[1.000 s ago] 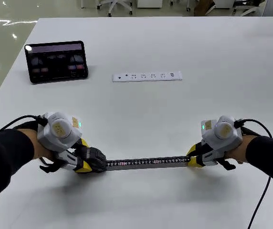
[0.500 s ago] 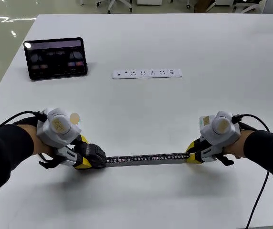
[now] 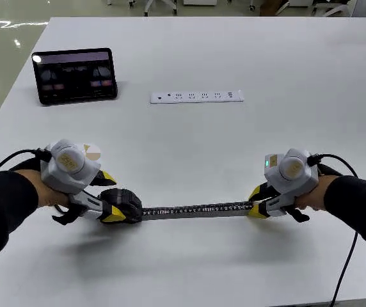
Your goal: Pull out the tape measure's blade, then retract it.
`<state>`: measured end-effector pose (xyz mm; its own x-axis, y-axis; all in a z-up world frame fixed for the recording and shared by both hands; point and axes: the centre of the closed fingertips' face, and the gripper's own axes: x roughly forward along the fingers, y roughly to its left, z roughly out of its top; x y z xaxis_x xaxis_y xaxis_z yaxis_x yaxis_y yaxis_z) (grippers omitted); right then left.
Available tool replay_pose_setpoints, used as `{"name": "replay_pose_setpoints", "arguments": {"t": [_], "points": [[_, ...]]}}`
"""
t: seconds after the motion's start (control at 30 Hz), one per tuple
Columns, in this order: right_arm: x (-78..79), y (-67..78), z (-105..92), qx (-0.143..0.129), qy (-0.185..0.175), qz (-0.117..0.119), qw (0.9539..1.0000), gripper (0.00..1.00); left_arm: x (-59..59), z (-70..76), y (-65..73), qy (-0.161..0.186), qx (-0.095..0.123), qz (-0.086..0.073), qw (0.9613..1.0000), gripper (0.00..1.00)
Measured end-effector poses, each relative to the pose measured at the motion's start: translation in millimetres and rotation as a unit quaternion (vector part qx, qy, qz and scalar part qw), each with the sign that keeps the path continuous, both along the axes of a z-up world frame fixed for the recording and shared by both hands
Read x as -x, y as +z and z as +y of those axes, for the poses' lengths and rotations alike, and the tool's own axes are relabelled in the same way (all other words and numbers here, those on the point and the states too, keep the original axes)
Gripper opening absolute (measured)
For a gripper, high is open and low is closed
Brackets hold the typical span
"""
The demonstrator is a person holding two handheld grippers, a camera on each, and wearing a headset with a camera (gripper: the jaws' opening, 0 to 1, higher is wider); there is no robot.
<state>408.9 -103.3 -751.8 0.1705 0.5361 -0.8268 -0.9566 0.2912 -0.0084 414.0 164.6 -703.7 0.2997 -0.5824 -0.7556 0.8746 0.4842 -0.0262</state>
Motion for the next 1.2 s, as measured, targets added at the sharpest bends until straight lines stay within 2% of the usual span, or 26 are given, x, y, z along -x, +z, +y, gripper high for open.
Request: {"name": "replay_pose_setpoints", "arguments": {"t": [0.07,0.13,0.17,0.2,0.23,0.3,0.33,0.37,0.4,0.43,0.5,0.53,0.57,0.6,0.7,0.73,0.8,0.87,0.97,1.07,1.17,1.2], "points": [[2.7,3.9,2.4,-0.028,-0.036,0.017,0.9988,0.27,0.7,5.2,1.8,0.036,0.02,0.014,0.999,0.68],[0.5,9.7,1.8,-0.039,-0.049,0.004,0.998,0.33,1.4,10.6,2.9,0.061,0.032,0.018,0.9975,0.79],[1.1,14.9,1.4,-0.045,-0.058,-0.008,0.9973,0.35,1.0,14.9,4.3,0.079,0.04,0.013,0.996,0.82],[2.1,17.9,0.5,-0.051,-0.068,-0.01,0.9963,0.38,1.2,17.2,5.5,0.09,0.051,0.012,0.9946,0.85],[4.5,23.1,0.5,-0.061,-0.078,-0.014,0.995,0.4,2.0,18.6,9.3,0.118,0.083,0.023,0.9892,0.88],[4.2,31.5,-2.3,-0.077,-0.102,-0.027,0.9913,0.45,3.3,24.9,12.4,0.173,0.125,0.054,0.9755,0.92],[5.1,36.0,-5.0,-0.086,-0.117,-0.032,0.9889,0.47,-1.5,31.9,15.5,0.195,0.14,0.039,0.9701,0.99],[1.0,36.8,-9.2,-0.094,-0.127,-0.04,0.9866,0.5,-0.6,39.8,17.7,0.203,0.136,0.026,0.9692,0.99],[1.0,41.6,-12.7,-0.105,-0.139,-0.049,0.9835,0.53,-3.5,46.5,22.8,0.218,0.145,0.002,0.9651,1.0],[2.4,44.8,-15.3,-0.109,-0.147,-0.054,0.9816,0.55,-2.6,51.0,24.8,0.222,0.145,-0.01,0.9642,1.0],[3.0,52.2,-23.7,-0.116,-0.168,-0.072,0.9763,0.6,0.9,60.4,28.5,0.221,0.129,-0.047,0.9656,1.0],[5.7,54.7,-26.4,-0.119,-0.173,-0.073,0.9749,0.63,2.1,65.4,31.7,0.215,0.114,-0.072,0.9672,1.0],[10.1,58.0,-29.3,-0.122,-0.179,-0.073,0.9735,0.66,1.9,71.8,37.5,0.215,0.1,-0.106,0.9656,1.0],[12.8,59.8,-32.5,-0.122,-0.182,-0.076,0.9728,0.68,4.1,74.7,39.7,0.218,0.097,-0.114,0.9643,1.0],[22.3,67.0,-41.4,-0.121,-0.193,-0.088,0.9696,0.72,16.1,82.3,42.6,0.231,0.102,-0.112,0.961,1.0],[26.9,68.4,-44.8,-0.12,-0.194,-0.092,0.9692,0.73,18.7,87.1,44.1,0.252,0.112,-0.112,0.9547,1.0],[32.3,68.0,-52.8,-0.115,-0.198,-0.099,0.9682,0.74,26.2,92.1,47.2,0.262,0.125,-0.117,0.9497,1.0],[35.8,66.7,-59.8,-0.11,-0.202,-0.105,0.9675,0.76,32.5,96.1,46.6,0.269,0.131,-0.115,0.9472,1.0],[41.4,71.3,-69.8,-0.121,-0.224,-0.113,0.9606,0.81,40.7,105.5,48.9,0.283,0.135,-0.12,0.942,1.0],[51.7,75.4,-79.6,-0.124,-0.239,-0.12,0.9555,0.84,52.0,112.8,51.4,0.288,0.132,-0.123,0.9405,1.0],[60.8,75.2,-84.7,-0.125,-0.245,-0.12,0.9541,0.83,58.8,123.4,51.4,0.297,0.125,-0.128,0.9379,1.0],[63.4,74.9,-85.9,-0.123,-0.245,-0.119,0.9544,0.84,60.9,126.4,50.8,0.302,0.124,-0.125,0.937,1.0]]}}
